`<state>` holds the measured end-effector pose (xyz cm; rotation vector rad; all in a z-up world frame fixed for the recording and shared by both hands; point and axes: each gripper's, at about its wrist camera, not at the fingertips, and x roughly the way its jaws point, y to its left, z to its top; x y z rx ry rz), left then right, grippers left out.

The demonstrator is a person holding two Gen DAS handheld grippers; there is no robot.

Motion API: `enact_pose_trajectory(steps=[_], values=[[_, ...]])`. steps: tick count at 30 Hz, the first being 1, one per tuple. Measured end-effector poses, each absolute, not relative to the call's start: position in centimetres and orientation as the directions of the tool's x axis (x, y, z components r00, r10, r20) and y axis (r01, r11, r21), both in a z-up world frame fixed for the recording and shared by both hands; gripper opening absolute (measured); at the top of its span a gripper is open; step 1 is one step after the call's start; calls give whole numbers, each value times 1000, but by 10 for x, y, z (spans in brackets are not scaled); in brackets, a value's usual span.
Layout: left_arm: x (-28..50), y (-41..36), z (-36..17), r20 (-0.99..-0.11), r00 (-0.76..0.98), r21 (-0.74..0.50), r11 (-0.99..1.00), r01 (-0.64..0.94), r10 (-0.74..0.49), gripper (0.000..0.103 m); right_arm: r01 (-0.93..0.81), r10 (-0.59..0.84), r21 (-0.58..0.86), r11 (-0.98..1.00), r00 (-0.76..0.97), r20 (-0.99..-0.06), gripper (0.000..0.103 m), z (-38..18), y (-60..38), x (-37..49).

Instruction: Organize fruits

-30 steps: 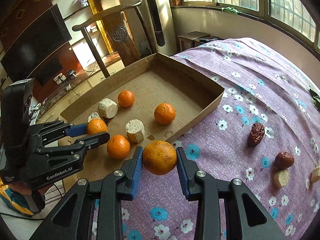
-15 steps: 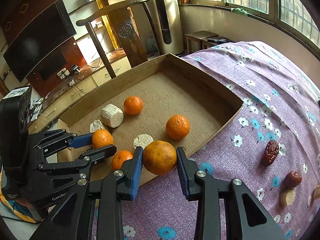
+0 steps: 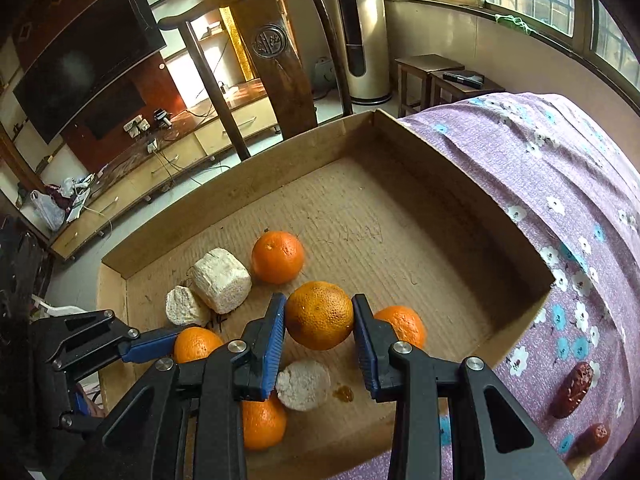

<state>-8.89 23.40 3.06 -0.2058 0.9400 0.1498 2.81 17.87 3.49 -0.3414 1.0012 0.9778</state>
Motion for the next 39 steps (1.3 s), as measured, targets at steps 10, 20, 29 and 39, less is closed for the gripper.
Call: enact_pose_trajectory(steps=[10,20,29,39], values=[[-89,233,30,-805,586,-79,963,-257,90,62,-814,550,201,545,166,-819,50,32,181,26],[-95,226,49,-751,648,-70,960,-271,128,73,-739,583,222,636,272,-766,66,58,95,-2],[-91,185,63,-725,685,-88,977,-196,72,77,-612,522,212,762,385,-761,85,66,4,-21],[-75,125,68,-736,677,-92,992,-81,-13,78,-452,405,190,872,445,-799,91,62,-89,-26]])
